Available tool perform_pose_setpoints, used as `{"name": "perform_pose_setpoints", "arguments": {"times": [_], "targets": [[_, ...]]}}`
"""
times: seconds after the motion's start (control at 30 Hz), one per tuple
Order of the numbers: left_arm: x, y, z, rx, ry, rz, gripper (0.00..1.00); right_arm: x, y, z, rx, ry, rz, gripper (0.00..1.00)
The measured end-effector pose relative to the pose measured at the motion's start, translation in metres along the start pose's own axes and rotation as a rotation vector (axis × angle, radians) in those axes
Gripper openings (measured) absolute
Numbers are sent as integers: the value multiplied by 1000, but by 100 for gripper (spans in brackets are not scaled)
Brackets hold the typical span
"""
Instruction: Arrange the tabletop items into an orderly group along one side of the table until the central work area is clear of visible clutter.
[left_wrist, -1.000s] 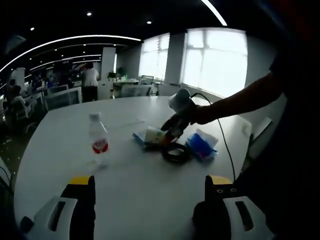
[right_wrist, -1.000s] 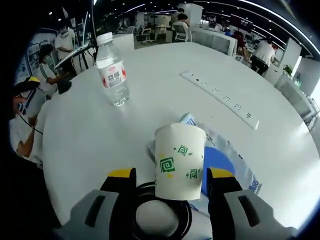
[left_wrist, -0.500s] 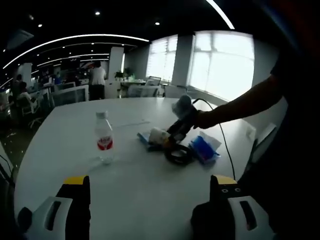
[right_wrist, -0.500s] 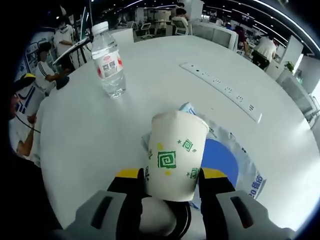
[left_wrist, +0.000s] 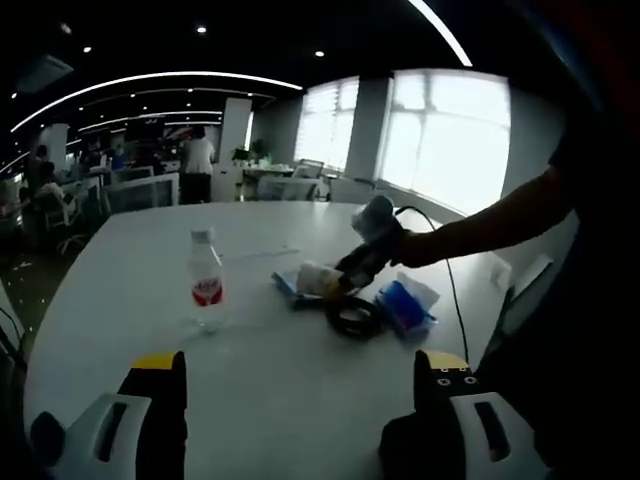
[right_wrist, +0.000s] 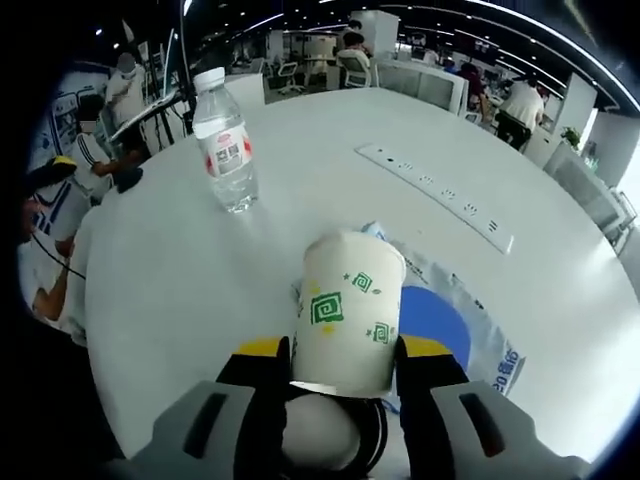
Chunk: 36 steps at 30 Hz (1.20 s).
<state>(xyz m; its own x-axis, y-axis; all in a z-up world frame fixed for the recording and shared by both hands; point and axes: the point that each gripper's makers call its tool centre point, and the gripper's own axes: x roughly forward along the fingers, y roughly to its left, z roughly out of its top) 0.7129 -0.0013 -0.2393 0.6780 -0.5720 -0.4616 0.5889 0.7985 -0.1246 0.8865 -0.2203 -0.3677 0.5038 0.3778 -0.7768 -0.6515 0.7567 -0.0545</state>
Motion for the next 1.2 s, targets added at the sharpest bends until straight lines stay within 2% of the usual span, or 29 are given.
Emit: {"name": "perform_pose_setpoints", "arguments": {"times": [0.2,0.43,0.67,0.83,1.03,1.2], "targets": [[1,-6,2,24,13,-30,89,-27,12,12,21,-101,-10,38],[11,-11,14,64,10,-63,82,-58,22,34,42,-216,-22,38],[21,-17,29,94,6,-101,78,-84,28,47,66,-292,-38,38],[32,-28,43,124,5,-162,72,-104,36,55,87,-352,-44,38],[43,-35,72,168,-45,-210,68,-122,50,64,96,-416,-54,37],[50,-40,88,171,-73,-243,63,-135,54,68,100,-455,-61,37]]}}
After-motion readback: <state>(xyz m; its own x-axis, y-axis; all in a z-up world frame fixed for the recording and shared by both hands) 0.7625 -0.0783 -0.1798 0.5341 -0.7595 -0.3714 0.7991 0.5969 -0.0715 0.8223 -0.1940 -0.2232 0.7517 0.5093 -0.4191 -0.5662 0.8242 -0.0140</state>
